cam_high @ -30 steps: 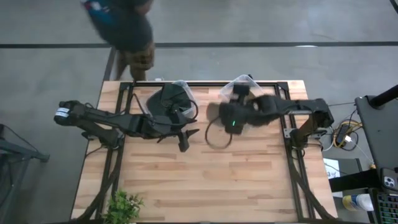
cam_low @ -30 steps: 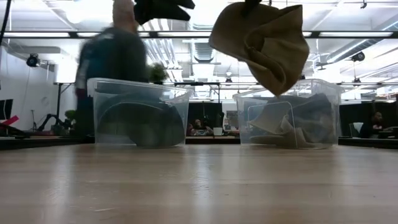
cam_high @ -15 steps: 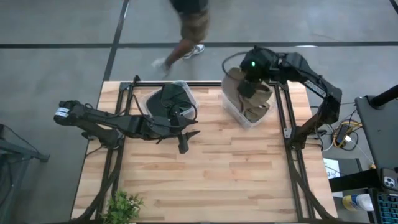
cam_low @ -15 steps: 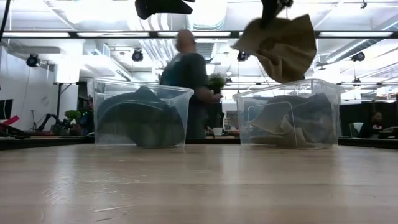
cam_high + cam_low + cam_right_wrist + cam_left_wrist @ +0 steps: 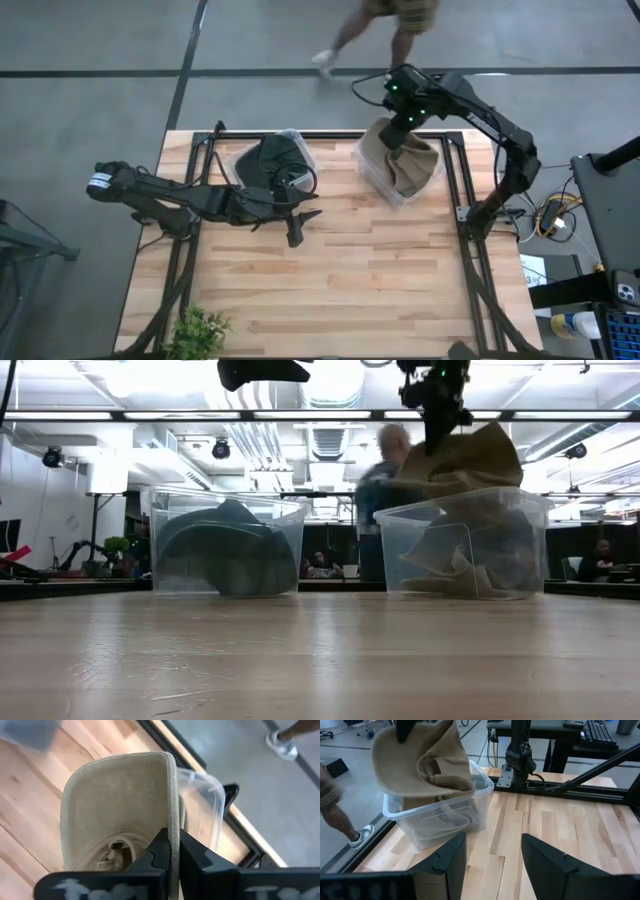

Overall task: Pick & Place hat
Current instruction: Put the brown cap into the right transparent bin

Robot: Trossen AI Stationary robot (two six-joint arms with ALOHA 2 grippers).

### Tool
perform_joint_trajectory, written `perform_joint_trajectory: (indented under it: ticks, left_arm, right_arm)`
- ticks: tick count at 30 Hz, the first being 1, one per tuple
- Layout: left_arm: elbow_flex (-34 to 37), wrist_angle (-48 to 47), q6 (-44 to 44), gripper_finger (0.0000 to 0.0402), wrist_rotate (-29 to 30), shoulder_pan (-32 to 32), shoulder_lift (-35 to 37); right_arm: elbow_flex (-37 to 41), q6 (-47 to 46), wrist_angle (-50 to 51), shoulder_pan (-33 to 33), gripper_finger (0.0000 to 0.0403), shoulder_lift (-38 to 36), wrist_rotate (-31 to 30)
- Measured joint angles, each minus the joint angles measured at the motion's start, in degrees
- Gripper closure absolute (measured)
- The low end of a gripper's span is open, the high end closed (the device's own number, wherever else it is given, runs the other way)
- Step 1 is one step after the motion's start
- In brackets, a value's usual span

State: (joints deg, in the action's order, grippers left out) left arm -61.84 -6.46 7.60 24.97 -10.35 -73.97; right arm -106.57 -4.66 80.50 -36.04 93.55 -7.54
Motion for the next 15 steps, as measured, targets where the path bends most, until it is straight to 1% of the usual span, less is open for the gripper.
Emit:
perform_joint_trajectory:
  ticks: [3,7,12,15]
  left_arm:
    - [0.0,0.0,0.0,0.0220,0.0,0.0,0.0]
    - [0.0,0.0,0.0,0.0220,0.0,0.0,0.0]
    - [0.0,0.0,0.1,0.0220,0.0,0.0,0.0]
    - [0.0,0.0,0.1,0.0220,0.0,0.0,0.0]
  right_arm:
    - [2.2,-0.1,-0.5,-1.2,0.0390,1.4,-0.3]
    - [5.8,-0.5,-2.9,-1.6,0.0390,2.9,-2.9]
    - [9.2,-0.4,-7.1,-1.5,0.0390,4.9,-2.7]
    - [11.2,-1.1,-7.8,-1.6,0.0390,6.3,-2.7]
